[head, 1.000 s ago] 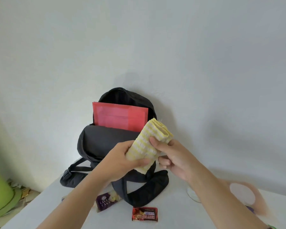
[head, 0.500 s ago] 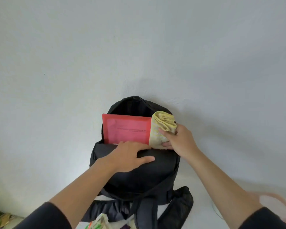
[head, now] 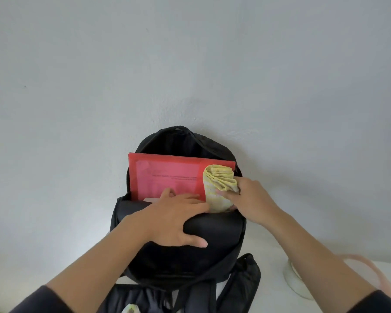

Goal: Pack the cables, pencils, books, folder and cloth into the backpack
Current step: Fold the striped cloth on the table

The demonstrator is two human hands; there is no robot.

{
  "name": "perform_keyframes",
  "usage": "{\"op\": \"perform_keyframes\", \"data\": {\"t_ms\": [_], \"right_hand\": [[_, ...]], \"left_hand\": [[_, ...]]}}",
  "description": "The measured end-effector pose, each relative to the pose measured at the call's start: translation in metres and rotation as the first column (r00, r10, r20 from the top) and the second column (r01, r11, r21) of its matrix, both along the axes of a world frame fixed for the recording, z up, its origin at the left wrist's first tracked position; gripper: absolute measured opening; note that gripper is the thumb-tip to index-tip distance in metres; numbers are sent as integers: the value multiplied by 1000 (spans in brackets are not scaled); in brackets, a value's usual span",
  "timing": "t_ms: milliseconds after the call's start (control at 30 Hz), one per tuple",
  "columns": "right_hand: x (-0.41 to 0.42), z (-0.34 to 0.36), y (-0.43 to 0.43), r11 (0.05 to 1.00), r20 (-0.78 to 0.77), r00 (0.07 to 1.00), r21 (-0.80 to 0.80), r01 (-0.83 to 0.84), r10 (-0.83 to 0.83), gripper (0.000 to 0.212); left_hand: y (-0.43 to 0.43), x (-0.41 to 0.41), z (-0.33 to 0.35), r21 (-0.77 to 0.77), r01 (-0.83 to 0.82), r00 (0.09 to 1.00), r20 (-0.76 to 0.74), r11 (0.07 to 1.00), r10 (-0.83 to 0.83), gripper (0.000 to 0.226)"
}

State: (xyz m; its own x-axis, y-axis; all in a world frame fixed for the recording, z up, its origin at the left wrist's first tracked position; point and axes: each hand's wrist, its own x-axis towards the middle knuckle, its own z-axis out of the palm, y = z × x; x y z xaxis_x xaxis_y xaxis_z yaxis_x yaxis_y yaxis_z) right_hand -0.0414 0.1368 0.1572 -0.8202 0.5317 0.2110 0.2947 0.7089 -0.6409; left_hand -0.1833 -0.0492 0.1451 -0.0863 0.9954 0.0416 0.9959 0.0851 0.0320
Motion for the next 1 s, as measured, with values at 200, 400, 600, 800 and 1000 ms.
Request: {"op": "perform_keyframes", "data": {"t_ms": [200, 400, 600, 800, 1000], "right_hand": [[-8, -2, -2, 993, 100, 990, -76, -93, 100, 39], [-1, -10, 3, 985, -102, 995, -174, 2, -20, 28], [-3, -17, 5, 999, -322, 947, -53, -12, -5, 14], [-11, -11, 12, 991, -112, 993, 129, -17, 32, 22], [-4, -11, 15, 997, -164, 986, 60, 45, -35, 43]], "left_hand": [[4, -4, 1, 23, -48, 996, -76, 999, 49, 72], [9, -5, 0, 73, -124, 991, -34, 990, 127, 72], [24, -17, 8, 202, -314, 858, 479, 928, 186, 42], [43, -16, 2, 360, -353, 876, 452, 864, 170, 37], [59, -16, 1, 378, -393, 832, 535, 838, 149, 31]]}}
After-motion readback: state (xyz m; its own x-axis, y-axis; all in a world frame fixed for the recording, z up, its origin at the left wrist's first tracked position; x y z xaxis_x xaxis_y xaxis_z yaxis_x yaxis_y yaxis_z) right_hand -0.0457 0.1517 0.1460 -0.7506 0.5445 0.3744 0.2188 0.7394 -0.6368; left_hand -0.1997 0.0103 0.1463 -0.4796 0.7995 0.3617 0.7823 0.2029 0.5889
